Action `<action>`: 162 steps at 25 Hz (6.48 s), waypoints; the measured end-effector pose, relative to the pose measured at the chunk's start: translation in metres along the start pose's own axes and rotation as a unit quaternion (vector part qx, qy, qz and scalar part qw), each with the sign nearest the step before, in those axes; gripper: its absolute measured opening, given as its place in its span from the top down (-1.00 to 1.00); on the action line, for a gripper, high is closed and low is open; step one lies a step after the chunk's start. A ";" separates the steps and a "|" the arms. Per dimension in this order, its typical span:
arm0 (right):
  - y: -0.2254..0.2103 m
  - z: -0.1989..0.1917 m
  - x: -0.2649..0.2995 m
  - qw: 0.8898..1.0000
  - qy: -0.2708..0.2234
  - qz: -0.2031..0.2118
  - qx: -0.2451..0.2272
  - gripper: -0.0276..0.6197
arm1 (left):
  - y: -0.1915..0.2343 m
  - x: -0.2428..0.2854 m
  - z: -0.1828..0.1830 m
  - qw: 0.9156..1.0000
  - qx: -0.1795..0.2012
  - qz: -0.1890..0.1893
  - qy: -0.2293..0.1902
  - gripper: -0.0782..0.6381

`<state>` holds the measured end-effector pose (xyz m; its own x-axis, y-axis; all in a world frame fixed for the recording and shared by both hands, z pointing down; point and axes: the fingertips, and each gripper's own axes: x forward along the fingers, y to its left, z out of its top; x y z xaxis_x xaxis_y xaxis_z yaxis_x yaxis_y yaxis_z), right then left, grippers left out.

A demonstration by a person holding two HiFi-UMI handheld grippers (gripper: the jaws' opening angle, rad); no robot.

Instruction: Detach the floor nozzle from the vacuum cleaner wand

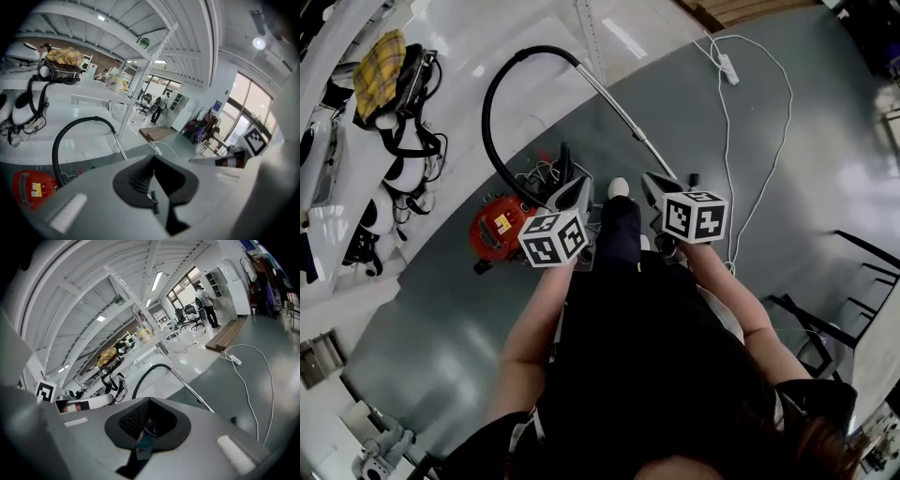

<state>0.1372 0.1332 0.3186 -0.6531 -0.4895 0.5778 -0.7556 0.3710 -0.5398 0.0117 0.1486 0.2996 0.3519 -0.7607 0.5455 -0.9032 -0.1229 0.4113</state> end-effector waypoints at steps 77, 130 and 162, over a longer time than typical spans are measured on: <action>-0.194 0.132 0.561 0.956 0.117 -0.014 -0.267 0.74 | 0.375 0.360 0.041 0.970 -0.198 0.142 -0.002 0.75; -0.215 0.121 0.484 0.944 0.120 -0.050 -0.305 0.44 | 0.245 0.427 0.139 0.993 -0.120 -0.018 0.009 0.35; -0.204 0.122 0.444 0.945 0.095 -0.029 -0.311 0.43 | 0.197 0.462 0.177 0.991 -0.111 -0.067 0.013 0.34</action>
<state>0.0075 -0.2567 0.6106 -0.5618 -0.3955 0.7266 -0.6353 0.7688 -0.0728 -0.0470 -0.3404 0.5033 0.4730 -0.7307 0.4923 -0.7726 -0.0754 0.6304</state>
